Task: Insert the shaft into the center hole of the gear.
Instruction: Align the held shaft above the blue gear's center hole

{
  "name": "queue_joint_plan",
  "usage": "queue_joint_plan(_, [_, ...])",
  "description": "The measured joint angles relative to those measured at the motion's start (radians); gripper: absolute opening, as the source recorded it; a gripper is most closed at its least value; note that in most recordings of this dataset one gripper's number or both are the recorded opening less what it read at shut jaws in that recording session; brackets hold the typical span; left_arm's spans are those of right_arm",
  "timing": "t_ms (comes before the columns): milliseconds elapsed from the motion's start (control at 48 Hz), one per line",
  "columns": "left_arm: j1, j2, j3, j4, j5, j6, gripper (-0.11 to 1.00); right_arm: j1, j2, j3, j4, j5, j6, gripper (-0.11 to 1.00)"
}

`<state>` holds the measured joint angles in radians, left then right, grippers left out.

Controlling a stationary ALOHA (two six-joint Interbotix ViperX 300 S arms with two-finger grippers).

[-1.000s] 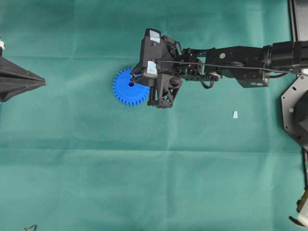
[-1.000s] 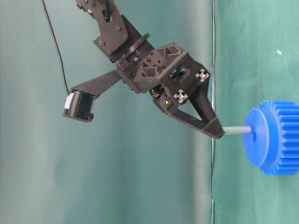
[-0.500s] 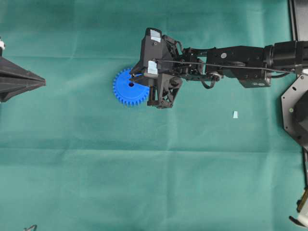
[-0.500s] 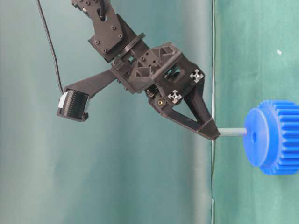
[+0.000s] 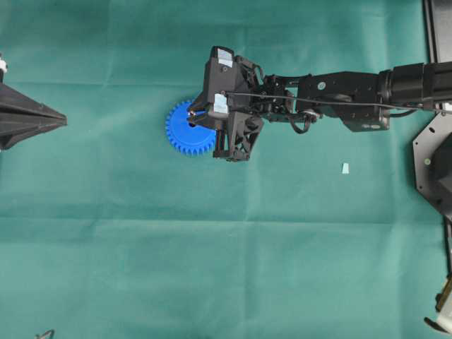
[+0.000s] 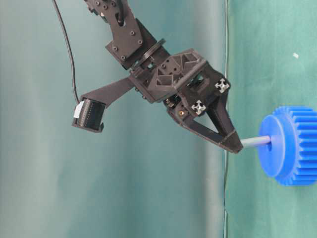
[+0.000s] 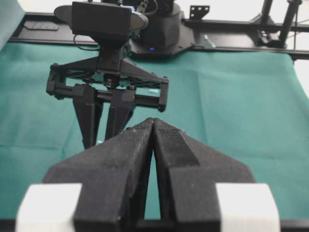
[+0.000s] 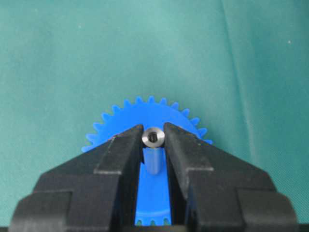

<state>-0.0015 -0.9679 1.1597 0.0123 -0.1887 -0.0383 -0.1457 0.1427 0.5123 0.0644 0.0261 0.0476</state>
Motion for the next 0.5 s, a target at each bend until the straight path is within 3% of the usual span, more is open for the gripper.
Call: queue_joint_plan(500, [0.0,0.0,0.0,0.0,0.0,0.0,0.0,0.0,0.0,0.002,0.0,-0.009,0.0,0.17])
